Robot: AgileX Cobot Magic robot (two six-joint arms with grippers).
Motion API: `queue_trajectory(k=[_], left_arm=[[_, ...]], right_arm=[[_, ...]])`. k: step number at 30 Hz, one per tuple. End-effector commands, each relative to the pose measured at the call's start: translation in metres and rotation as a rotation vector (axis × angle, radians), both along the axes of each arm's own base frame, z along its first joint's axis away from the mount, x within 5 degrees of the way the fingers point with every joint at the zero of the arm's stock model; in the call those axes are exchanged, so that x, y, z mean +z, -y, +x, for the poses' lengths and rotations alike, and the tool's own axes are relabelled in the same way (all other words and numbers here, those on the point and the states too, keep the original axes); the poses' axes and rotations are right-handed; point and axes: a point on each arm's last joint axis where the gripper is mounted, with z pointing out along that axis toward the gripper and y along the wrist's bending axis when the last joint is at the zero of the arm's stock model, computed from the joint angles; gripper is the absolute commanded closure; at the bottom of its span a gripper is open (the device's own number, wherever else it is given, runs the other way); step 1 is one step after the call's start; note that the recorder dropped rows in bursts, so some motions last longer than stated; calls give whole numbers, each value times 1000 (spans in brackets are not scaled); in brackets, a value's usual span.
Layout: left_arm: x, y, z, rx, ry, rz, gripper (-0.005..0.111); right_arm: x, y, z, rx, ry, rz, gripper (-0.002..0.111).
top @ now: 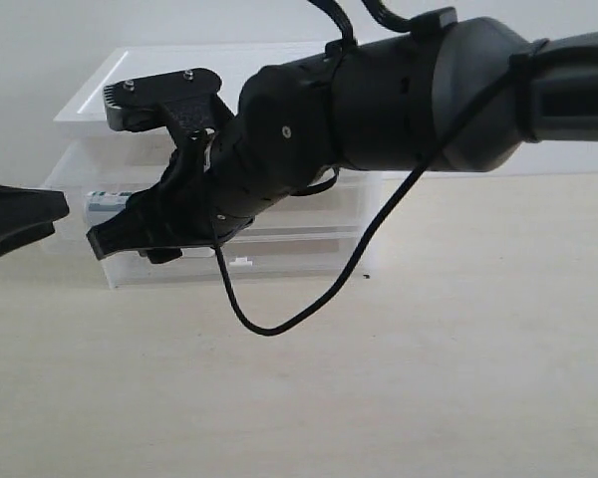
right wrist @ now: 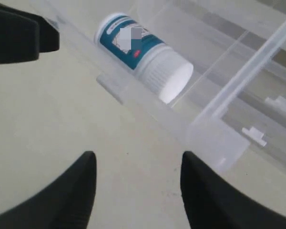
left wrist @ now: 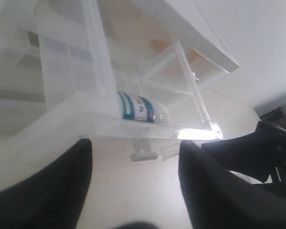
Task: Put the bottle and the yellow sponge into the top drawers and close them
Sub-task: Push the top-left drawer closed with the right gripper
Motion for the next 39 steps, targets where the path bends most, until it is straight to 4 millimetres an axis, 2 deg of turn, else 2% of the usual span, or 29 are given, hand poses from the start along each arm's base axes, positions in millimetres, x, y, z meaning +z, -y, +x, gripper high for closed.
queue_trajectory(k=[1, 6, 13, 20, 25, 34, 39], left_arm=[[10, 15, 10, -40, 25, 4, 55], [16, 23, 24, -6, 31, 94, 55], [29, 21, 34, 8, 71, 103, 55], [31, 16, 42, 63, 70, 155, 55], [31, 14, 48, 68, 74, 160, 55], [15, 10, 72, 62, 43, 149, 56], [15, 6, 89, 72, 51, 142, 56]], right_arm=[[3, 0, 4, 10, 65, 15, 60], [1, -2, 12, -2, 106, 52, 60], [-8, 13, 41, -84, 125, 88, 60], [-12, 24, 60, -131, 174, 127, 60], [-8, 26, 65, -142, 214, 163, 60], [4, 23, 69, -154, 301, 265, 60], [-7, 20, 75, -157, 323, 285, 60]])
